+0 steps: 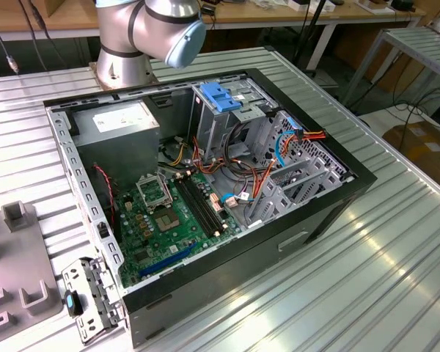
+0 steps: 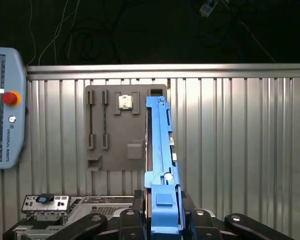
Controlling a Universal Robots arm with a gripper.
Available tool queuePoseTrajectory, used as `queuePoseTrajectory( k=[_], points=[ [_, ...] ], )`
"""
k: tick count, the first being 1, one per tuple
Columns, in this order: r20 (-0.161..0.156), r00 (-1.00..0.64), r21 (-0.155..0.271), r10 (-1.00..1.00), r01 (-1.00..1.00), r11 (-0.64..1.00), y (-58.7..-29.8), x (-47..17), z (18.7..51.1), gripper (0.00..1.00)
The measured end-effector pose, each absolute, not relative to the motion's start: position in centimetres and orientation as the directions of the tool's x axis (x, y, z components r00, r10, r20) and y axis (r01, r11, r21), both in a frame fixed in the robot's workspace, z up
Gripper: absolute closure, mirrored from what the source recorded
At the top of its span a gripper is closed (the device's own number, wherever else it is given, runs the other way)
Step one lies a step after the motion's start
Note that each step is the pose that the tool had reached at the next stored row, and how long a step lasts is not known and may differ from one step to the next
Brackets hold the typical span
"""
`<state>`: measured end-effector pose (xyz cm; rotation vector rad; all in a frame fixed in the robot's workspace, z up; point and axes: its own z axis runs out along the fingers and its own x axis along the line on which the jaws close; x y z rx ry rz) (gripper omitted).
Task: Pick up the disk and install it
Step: 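Pick up the disk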
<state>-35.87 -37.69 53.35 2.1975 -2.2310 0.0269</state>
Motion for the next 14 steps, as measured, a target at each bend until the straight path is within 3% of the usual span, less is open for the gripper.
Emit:
queuePoseTrajectory(
  k=[14],
  points=[
    [0.019, -0.015, 0.0, -1.0, -1.0, 0.015, -37.7, -30.4, 53.4, 0.63]
  ],
)
